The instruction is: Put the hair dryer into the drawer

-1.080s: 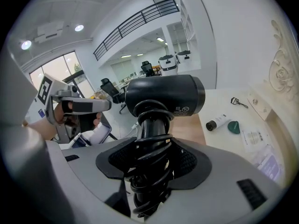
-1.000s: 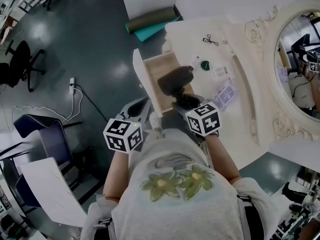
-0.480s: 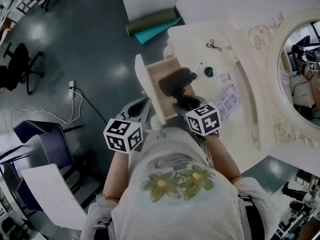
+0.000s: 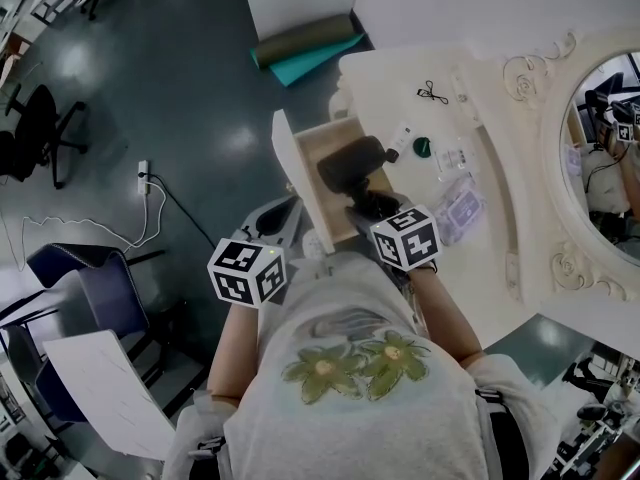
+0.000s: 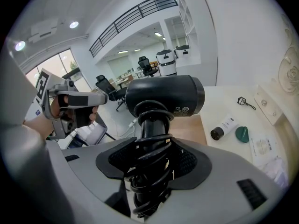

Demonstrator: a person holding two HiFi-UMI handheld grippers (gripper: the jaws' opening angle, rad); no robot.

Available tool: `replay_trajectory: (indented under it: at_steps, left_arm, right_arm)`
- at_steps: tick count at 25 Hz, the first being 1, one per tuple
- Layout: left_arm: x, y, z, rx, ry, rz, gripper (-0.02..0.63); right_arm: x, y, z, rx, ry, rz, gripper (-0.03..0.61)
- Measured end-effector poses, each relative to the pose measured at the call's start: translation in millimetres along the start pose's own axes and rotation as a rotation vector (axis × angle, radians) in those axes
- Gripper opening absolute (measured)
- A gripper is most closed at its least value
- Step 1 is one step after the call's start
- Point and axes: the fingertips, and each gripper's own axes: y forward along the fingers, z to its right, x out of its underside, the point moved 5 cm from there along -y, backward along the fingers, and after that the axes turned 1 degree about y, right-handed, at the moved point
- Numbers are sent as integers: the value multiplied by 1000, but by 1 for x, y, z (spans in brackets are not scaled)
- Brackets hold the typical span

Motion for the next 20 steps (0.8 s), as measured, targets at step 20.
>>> replay_trajectory:
  at_steps: [20]
  left_arm:
    - [5,1,-13,-14,-18,-12,9]
  right_arm:
    - [-1,17,5,0,4,-20,227]
